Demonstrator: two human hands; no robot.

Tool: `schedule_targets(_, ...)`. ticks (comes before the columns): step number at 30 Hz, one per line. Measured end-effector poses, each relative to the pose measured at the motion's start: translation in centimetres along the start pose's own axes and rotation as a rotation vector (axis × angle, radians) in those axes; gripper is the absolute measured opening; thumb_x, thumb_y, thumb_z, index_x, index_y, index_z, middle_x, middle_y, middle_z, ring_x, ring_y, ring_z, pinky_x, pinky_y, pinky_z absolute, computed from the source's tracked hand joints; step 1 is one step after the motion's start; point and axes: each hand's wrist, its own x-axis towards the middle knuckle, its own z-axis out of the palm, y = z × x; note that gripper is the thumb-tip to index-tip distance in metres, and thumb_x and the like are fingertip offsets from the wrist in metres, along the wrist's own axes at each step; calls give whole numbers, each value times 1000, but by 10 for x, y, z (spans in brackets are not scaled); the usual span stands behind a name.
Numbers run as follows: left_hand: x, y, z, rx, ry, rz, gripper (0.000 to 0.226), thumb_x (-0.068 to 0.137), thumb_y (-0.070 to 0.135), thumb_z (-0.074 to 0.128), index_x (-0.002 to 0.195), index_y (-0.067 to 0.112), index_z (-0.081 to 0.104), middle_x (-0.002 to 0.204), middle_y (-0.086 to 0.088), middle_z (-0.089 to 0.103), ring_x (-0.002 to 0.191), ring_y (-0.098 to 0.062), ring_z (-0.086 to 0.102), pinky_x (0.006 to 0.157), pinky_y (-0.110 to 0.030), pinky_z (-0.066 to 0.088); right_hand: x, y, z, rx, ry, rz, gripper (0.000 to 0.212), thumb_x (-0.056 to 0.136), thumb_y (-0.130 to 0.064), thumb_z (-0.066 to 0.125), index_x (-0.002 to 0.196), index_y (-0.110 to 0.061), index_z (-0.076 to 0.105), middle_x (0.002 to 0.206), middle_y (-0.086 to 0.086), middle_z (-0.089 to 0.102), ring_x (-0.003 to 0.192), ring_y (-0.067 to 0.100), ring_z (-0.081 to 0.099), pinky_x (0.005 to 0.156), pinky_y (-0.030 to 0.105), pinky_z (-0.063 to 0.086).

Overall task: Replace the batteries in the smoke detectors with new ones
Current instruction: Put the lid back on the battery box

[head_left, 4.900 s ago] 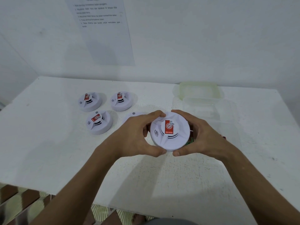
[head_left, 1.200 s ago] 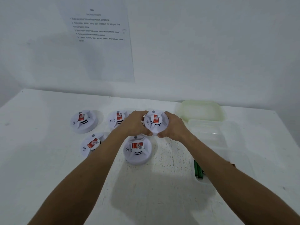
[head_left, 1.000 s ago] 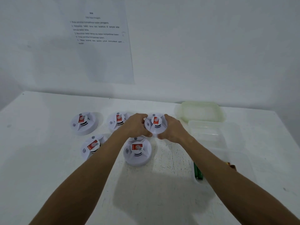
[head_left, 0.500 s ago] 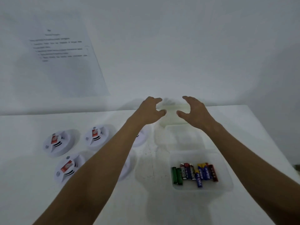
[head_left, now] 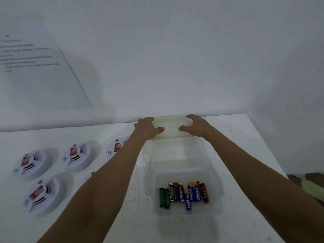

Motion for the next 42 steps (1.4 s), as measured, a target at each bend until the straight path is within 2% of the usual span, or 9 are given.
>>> schedule_targets(3, -3, -1, 4, -41, 32, -48, 81, 83, 57, 64, 148, 20, 34, 148, -16, 29, 135, -37, 35, 111, -45, 32, -2, 2, 4, 76, 34, -24, 76, 84, -35, 73, 149, -19, 37, 155, 6, 36, 143, 24, 34, 115, 38, 34)
schedule_targets(7, -10, 0, 7, -200, 88, 14, 78, 85, 47, 68, 147, 14, 35, 144, -16, 26, 132, -33, 41, 111, -38, 33, -10, 3, 6, 235, 120, -41, 72, 82, -28, 75, 146, -20, 41, 152, 7, 40, 139, 22, 39, 110, 35, 39)
schedule_targets(13, -36, 21, -22, -400, 374, 208, 70, 86, 38, 70, 145, 13, 41, 131, -9, 30, 120, -24, 45, 102, -19, 33, -44, -19, -12, 352, 305, -187, 70, 81, -22, 76, 143, -21, 46, 145, 3, 49, 132, 22, 47, 109, 41, 43)
schedule_targets(17, -91, 31, -31, -518, 437, 241, 69, 84, 46, 70, 142, 20, 45, 125, 3, 29, 120, -17, 47, 105, -27, 39, -108, -20, -20, 415, 432, -267, 61, 84, -21, 74, 140, -24, 49, 132, -12, 53, 121, 14, 51, 105, 40, 46)
schedule_targets(23, -198, 0, 23, -508, 316, 159, 70, 80, 49, 71, 141, 28, 46, 123, 10, 32, 116, -12, 47, 97, -22, 37, -216, 34, 26, 280, 340, -174, 65, 83, -29, 75, 141, -33, 46, 139, -9, 53, 129, 19, 46, 106, 46, 45)
schedule_targets(26, -226, -13, 49, -488, 275, 120, 72, 79, 49, 71, 143, 28, 43, 128, 8, 35, 119, -13, 47, 99, -23, 38, -245, 50, 46, 244, 312, -139, 65, 85, -25, 74, 142, -31, 45, 138, -15, 46, 134, 17, 38, 107, 33, 37)
schedule_targets(32, -233, -17, 64, -471, 261, 100, 71, 84, 46, 68, 145, 23, 40, 133, 4, 34, 125, -12, 41, 94, -18, 31, -247, 57, 55, 246, 260, -105, 66, 88, -25, 70, 145, -31, 38, 141, -17, 40, 138, 15, 30, 102, 27, 30)
schedule_targets(36, -235, -12, 67, -488, 249, 82, 68, 86, 44, 66, 145, 22, 40, 139, 1, 35, 111, 1, 36, 87, -8, 26, -241, 57, 53, 325, 236, -75, 68, 87, -32, 71, 146, -31, 37, 150, -8, 42, 137, 18, 41, 112, 43, 40)
schedule_targets(42, -261, -14, 77, -504, 279, 79, 66, 86, 46, 66, 143, 26, 41, 138, 9, 36, 108, 7, 33, 80, -1, 25, -263, 63, 56, 355, 199, -90, 69, 87, -26, 72, 146, -34, 35, 152, -11, 38, 137, 11, 38, 111, 34, 34)
